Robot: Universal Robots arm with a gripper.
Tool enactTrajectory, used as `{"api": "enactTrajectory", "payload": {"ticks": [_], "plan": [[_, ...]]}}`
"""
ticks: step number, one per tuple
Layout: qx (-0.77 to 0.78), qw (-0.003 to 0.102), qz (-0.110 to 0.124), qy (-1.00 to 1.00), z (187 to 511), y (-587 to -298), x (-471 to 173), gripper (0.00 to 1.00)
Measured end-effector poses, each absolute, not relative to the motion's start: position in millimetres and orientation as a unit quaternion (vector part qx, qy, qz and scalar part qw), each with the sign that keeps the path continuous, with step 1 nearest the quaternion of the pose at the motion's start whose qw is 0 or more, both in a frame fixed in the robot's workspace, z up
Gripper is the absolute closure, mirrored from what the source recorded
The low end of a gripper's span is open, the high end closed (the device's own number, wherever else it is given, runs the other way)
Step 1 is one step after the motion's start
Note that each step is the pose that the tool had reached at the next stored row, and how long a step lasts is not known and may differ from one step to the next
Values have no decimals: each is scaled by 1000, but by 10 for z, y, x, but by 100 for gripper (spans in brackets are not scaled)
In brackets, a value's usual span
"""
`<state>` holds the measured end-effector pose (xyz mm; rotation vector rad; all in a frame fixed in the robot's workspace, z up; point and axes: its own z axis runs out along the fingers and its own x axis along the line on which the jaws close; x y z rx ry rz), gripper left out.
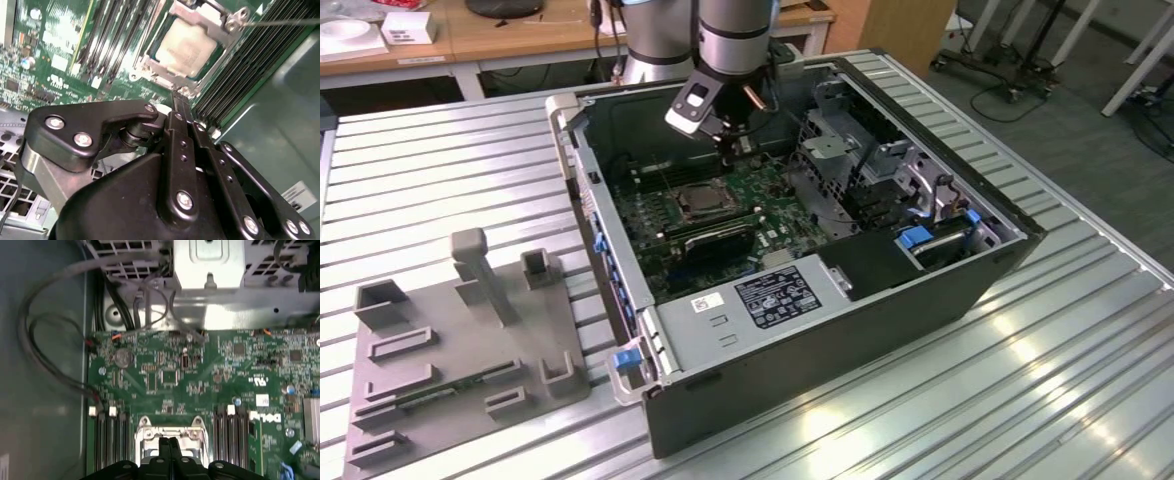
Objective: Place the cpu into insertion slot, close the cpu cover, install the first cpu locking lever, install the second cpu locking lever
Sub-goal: 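Close the cpu cover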
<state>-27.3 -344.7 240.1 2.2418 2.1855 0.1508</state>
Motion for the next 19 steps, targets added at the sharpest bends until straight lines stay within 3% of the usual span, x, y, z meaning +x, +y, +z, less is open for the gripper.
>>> {"api": "enactTrajectory", "payload": {"ticks": [19], "plan": [[715, 5, 49, 697, 2393, -3440, -377, 89]]}}
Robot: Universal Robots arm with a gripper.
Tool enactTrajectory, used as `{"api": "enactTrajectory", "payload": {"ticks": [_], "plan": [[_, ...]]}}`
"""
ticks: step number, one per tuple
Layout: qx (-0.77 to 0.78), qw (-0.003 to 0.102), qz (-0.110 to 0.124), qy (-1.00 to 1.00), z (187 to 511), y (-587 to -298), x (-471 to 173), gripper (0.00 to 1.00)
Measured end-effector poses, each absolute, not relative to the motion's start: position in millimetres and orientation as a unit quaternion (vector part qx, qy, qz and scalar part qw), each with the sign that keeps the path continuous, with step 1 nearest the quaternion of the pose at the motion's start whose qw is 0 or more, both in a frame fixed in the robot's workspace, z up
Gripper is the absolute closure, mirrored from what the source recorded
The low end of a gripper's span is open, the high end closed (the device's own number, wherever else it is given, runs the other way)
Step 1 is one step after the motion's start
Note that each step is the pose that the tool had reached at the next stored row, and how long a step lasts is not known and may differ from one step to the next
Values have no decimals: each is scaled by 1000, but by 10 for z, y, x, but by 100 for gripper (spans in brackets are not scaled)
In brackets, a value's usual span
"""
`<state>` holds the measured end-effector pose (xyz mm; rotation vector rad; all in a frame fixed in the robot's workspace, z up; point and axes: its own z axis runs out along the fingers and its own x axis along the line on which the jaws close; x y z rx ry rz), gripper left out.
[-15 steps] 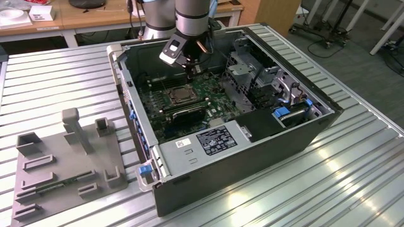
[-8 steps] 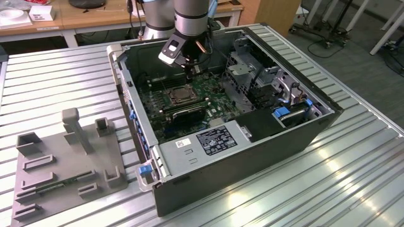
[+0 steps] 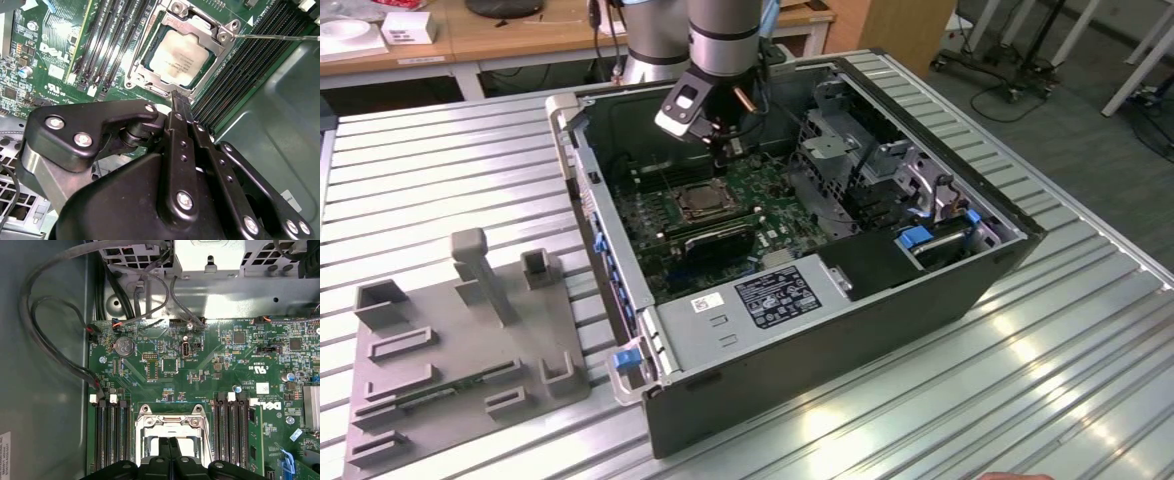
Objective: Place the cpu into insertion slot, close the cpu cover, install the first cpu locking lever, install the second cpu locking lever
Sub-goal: 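Close the cpu cover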
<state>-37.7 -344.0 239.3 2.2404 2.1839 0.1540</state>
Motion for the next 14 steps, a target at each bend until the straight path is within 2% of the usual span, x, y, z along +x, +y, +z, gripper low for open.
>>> {"api": "enactTrajectory", "payload": {"ticks": [14], "plan": [[715, 4, 49, 697, 2323, -3440, -686, 89]]}}
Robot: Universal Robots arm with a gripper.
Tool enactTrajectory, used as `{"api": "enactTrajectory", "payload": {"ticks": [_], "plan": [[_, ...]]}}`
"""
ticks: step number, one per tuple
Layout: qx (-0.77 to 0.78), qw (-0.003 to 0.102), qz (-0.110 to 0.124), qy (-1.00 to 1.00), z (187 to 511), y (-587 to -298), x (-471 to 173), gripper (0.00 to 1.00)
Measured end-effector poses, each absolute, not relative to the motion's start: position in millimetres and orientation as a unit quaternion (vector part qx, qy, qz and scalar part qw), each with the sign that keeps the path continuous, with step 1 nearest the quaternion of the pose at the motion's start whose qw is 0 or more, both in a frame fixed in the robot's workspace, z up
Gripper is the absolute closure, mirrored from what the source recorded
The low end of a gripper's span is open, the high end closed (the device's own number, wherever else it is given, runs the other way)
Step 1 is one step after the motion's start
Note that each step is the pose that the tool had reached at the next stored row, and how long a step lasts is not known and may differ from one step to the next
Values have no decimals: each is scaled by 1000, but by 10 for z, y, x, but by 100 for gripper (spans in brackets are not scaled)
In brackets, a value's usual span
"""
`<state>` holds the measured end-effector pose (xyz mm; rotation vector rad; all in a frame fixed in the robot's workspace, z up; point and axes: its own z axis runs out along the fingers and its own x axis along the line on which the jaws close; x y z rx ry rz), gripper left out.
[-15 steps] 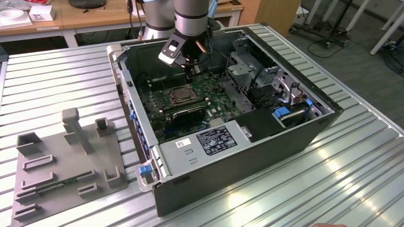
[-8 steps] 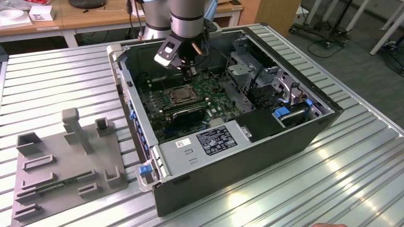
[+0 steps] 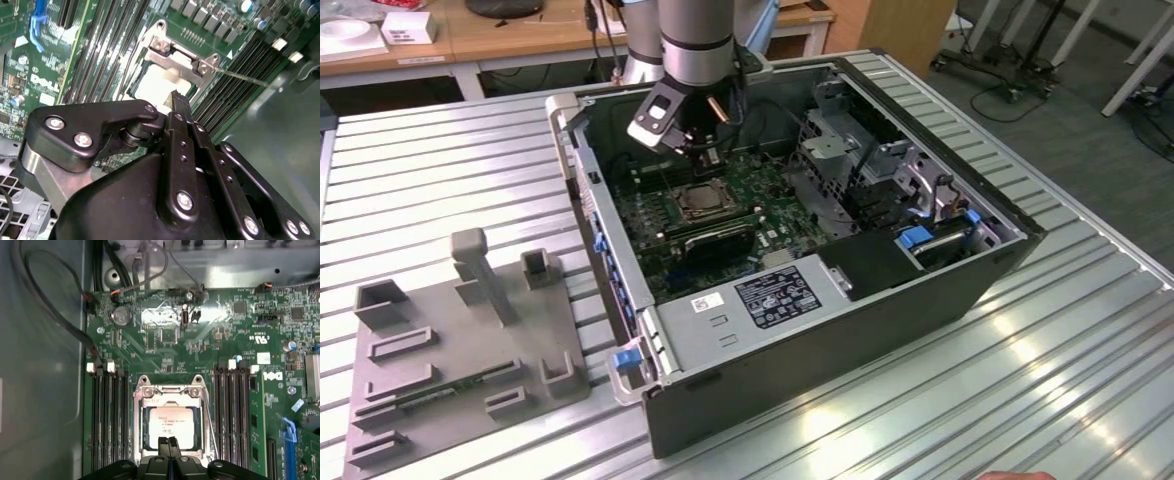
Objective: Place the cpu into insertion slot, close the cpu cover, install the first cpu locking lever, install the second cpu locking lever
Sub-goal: 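Close the cpu cover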
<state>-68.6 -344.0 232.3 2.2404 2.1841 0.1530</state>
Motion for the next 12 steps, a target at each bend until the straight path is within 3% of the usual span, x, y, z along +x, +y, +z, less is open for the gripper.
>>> {"api": "enactTrajectory", "payload": {"ticks": [8, 12], "plan": [[715, 5, 48, 697, 2318, -3440, -692, 89], [716, 0, 42, 697, 2310, -3440, -692, 89]]}}
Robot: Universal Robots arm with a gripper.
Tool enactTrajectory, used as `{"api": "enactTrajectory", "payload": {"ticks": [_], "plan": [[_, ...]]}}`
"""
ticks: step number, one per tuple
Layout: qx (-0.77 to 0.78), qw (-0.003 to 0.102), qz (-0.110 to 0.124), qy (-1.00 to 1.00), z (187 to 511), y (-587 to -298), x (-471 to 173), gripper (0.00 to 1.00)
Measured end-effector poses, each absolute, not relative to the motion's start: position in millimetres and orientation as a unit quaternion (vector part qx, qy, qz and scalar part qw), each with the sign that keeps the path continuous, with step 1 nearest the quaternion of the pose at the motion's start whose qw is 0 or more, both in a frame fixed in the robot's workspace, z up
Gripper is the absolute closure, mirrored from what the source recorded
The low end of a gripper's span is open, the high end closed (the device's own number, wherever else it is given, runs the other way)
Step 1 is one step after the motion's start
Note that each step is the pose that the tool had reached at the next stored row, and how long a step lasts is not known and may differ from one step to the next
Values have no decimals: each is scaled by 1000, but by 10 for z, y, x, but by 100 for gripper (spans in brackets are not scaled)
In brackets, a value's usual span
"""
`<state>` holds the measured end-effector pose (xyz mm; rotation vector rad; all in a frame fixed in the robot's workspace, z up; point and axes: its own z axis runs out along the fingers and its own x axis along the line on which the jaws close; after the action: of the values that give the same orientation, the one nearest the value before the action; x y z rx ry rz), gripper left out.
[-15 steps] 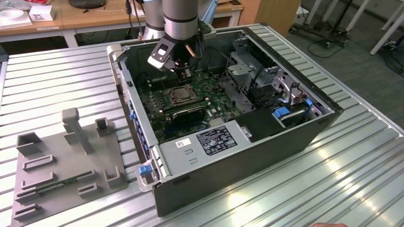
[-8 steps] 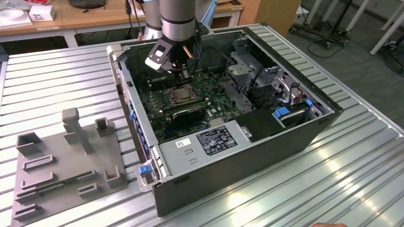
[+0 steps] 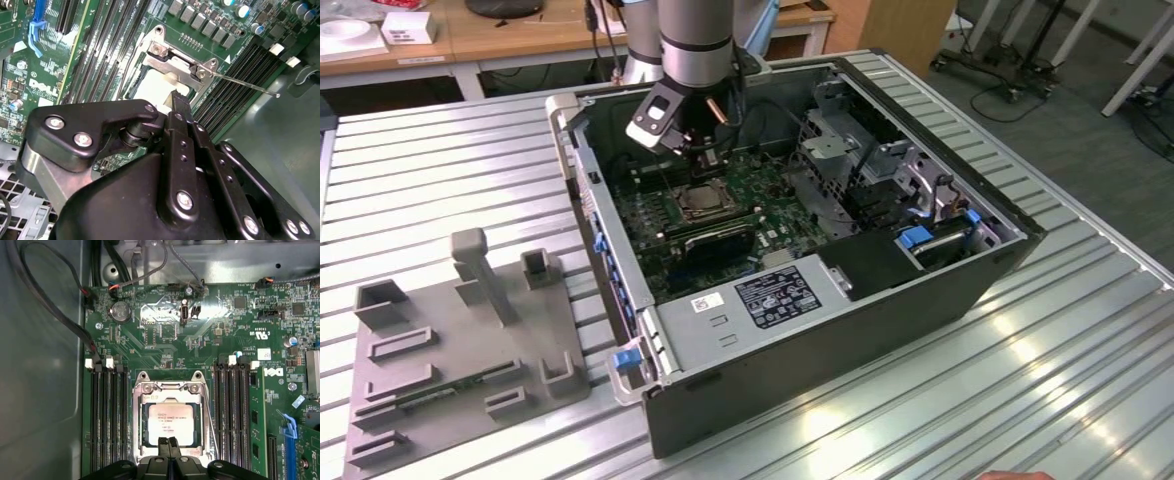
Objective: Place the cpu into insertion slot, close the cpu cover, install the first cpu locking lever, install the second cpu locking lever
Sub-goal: 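Close the cpu cover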
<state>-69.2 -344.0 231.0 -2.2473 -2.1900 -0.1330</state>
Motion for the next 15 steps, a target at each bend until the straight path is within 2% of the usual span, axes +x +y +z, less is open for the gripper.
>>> {"api": "enactTrajectory", "payload": {"ticks": [15], "plan": [[-716, 1, -42, -697, 2305, -3440, -714, 89]]}}
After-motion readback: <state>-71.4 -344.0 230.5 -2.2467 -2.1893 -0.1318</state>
